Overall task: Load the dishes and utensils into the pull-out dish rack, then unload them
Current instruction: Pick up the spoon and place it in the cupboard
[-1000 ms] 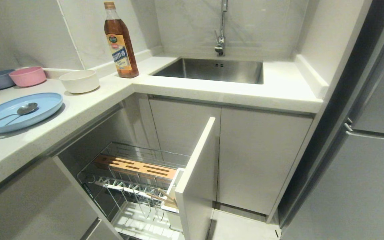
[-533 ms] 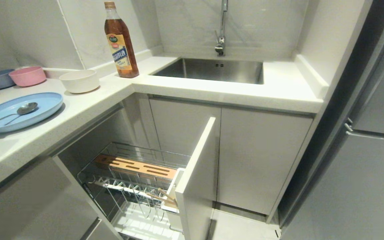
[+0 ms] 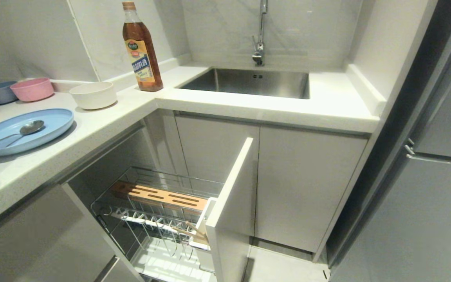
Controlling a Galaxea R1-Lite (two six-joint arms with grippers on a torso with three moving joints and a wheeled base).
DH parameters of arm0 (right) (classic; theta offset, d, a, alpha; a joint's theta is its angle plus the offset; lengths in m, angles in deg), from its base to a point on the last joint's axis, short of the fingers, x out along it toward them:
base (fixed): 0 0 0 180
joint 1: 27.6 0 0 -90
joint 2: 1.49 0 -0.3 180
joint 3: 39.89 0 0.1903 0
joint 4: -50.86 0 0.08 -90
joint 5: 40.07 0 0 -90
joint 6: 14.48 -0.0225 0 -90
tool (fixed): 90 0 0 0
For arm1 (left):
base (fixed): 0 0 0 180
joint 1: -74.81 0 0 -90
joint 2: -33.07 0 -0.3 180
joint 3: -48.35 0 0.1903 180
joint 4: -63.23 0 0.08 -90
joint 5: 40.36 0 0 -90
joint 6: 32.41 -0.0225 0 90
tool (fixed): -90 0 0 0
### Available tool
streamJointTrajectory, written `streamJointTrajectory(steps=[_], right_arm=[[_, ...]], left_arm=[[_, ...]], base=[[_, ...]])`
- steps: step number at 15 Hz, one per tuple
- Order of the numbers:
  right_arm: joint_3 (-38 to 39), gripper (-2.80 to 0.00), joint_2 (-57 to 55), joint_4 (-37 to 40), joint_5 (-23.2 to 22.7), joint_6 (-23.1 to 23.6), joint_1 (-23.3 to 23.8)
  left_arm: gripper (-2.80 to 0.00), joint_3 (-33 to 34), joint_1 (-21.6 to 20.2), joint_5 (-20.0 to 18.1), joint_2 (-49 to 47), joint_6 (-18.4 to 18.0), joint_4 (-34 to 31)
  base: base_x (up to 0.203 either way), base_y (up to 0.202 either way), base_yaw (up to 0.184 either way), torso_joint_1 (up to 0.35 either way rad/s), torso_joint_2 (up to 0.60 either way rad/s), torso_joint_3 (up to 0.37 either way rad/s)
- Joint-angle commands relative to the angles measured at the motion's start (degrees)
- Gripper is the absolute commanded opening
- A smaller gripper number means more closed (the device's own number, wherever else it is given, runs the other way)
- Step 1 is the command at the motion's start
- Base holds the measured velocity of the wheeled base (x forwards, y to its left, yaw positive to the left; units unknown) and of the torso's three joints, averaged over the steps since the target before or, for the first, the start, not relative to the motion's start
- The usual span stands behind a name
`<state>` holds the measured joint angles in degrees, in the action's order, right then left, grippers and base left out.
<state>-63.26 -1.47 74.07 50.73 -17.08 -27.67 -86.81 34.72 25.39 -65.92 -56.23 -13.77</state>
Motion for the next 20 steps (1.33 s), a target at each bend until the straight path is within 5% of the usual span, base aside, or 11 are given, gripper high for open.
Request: streamJointTrajectory(steps=[1,4,20], right_arm=[[0.0,-2.80,0.0,0.0,0.0,0.0,0.0],[0.0,-2.80,0.0,0.0,0.0,0.1,0.0],[0.0,-2.80,0.0,0.0,0.0,0.0,0.0]], left_arm=[[0.00,-0.1,0.0,-2.3,-3.4,-0.8,1.6],[0.00,-0.1,1.2,-6.0,-6.1,-1.7,4.1],[0.00,0.3,3.4,-5.5,-9.1,-2.5,3.8]], base=[[0.000,0.000,0.000,0.000,0.00,0.000],[0.000,0.000,0.000,0.000,0.00,0.000],[0.000,0.000,0.000,0.000,0.00,0.000]])
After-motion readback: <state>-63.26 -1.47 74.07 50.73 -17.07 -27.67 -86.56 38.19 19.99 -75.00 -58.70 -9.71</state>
